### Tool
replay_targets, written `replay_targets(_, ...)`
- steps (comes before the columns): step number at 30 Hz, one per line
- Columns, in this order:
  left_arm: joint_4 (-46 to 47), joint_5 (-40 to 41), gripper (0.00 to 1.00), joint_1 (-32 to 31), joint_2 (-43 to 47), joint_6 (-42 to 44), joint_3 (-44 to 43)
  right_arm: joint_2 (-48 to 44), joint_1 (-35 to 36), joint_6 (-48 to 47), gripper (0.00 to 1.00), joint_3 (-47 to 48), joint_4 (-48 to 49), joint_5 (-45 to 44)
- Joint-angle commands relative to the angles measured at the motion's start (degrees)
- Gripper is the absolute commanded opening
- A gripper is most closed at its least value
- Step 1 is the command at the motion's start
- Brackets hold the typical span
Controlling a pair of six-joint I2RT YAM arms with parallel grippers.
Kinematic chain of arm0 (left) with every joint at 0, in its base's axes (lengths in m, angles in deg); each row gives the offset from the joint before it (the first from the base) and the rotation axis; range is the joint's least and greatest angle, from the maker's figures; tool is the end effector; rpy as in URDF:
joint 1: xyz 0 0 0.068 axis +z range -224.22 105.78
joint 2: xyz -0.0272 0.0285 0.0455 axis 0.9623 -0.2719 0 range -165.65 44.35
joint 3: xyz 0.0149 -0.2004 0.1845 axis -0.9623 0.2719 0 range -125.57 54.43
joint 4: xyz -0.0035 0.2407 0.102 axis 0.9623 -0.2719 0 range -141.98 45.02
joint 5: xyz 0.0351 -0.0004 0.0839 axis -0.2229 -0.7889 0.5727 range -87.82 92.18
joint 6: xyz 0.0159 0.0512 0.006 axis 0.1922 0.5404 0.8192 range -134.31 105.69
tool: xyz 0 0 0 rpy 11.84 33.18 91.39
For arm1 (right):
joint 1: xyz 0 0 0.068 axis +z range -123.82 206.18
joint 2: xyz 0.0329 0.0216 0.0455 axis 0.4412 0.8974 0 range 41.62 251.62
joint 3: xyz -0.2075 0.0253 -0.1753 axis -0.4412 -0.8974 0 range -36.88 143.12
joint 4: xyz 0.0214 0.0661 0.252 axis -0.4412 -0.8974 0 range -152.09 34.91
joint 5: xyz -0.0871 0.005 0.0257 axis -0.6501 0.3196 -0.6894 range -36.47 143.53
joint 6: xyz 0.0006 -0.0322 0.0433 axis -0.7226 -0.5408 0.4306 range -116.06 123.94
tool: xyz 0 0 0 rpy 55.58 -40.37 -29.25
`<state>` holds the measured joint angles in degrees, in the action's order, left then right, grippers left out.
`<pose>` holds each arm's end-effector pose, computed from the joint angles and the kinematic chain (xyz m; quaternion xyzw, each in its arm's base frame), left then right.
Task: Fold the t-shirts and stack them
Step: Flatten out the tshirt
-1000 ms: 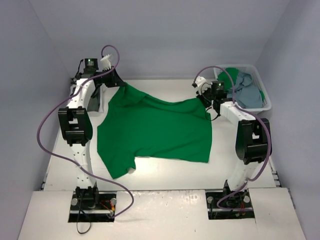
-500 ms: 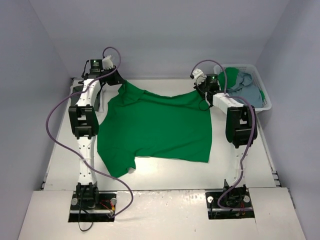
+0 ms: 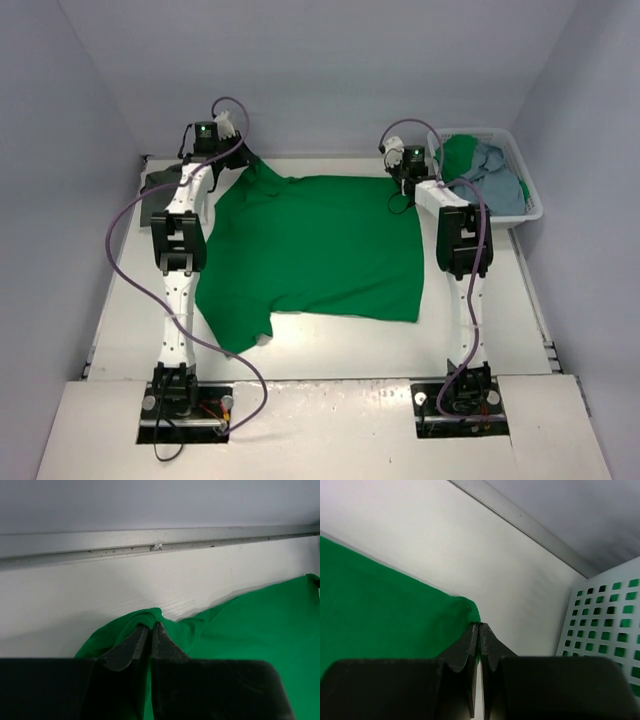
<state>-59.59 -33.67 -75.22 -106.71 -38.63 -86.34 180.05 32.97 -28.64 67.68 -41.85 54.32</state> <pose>0.5957 -0.0312 0.2133 0.0001 0.8189 -0.3653 0.4426 0.5530 0.0662 0.1633 -0.2807 0.7729 -0.1214 0.5559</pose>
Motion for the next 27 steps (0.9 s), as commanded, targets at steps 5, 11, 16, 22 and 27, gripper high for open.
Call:
replay_targets(5,6.09,4.47,0.02,-2.17,-0.54,-0.03,-6.27,3.50,-0.02,1.11,0.00,7.76,2.50,-8.00)
replay_targets(11,2.31,12.28,0.11,-3.14,-1.87,3.22,-9.79,4.83,0.07,1.46,0.09,9.44,1.97,-13.88)
replay_targets(16,-0.24,16.17,0.16,-2.96,-0.73,4.72,-9.17,2.81,-0.02,2.34,0.11,6.90,3.11,-14.78)
replay_targets(22,-0.07,14.76,0.21,-2.70,2.78,4.54,-3.82,0.18,0.07,2.96,0.17,3.99,3.38,-15.64)
replay_targets(27,-0.51,17.05,0.41,-2.61,7.53,7.35,1.19,-5.96,0.24,4.19,0.19,0.75,3.46,-17.14)
